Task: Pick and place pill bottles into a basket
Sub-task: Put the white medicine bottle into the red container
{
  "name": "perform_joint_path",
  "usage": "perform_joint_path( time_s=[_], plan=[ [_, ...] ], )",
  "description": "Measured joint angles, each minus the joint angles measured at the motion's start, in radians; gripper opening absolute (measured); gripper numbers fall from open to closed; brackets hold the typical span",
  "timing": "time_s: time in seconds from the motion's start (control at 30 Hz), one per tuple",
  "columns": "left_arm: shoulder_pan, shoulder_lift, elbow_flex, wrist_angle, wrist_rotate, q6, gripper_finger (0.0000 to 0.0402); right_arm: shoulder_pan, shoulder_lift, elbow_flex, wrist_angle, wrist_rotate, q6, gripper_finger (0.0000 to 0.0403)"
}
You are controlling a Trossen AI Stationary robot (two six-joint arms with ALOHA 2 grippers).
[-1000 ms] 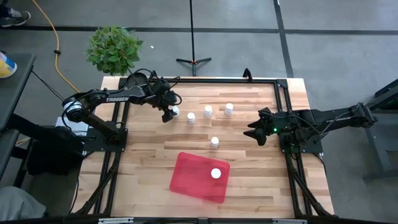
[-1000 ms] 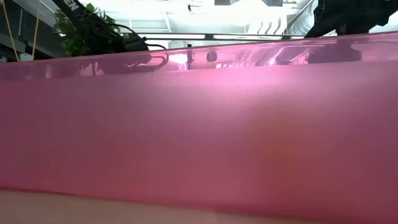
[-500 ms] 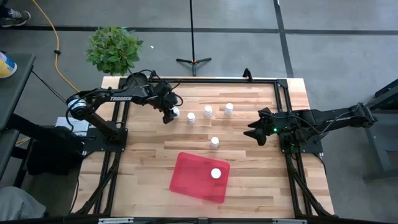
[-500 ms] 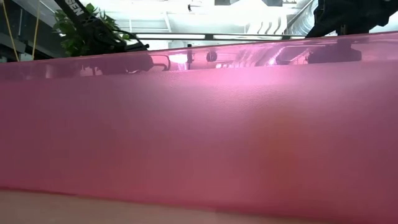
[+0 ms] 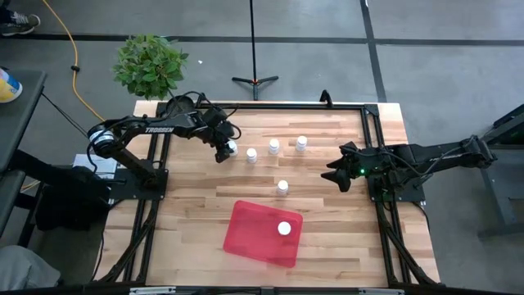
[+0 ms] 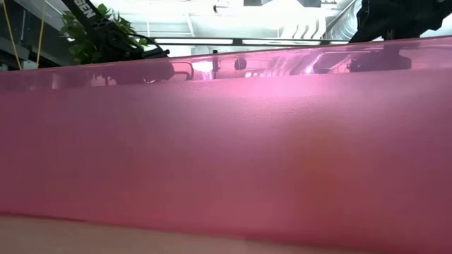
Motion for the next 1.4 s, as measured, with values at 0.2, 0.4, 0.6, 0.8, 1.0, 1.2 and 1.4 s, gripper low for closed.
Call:
perform_joint_path(
  time_s=[0.2,0.4,0.6,0.8,1.0,1.2,1.4],
  plan=[
    [0.000,0.000,0.016,-0.010,0.000,0.000,0.0216,0.000,0.000,0.000,-0.002,0.000,0.000,0.0291],
    [0.000,0.000,0.112,-0.049,0.000,0.001,0.0209,0.000,0.000,0.000,-0.003,0.000,0.000,0.0291],
    [0.000,-0.002,0.229,-0.158,-0.001,0.037,0.0214,0.000,0.000,0.000,-0.003,0.000,0.000,0.0291],
    [0.000,-0.002,0.361,-0.292,0.005,0.061,0.0216,0.000,0.000,0.000,-0.003,0.000,-0.007,0.0291],
    [0.000,-0.002,0.499,-0.448,0.045,0.081,0.0216,0.000,0.000,0.000,-0.003,0.000,-0.010,0.0291],
    [-0.003,-0.002,0.624,-0.598,0.129,0.068,0.0217,0.000,0.000,0.000,-0.003,-0.001,-0.022,0.0291],
    [-0.080,-0.002,0.689,-0.670,0.167,0.007,0.0217,0.000,0.000,0.000,-0.003,-0.001,-0.029,0.0291]
  ],
)
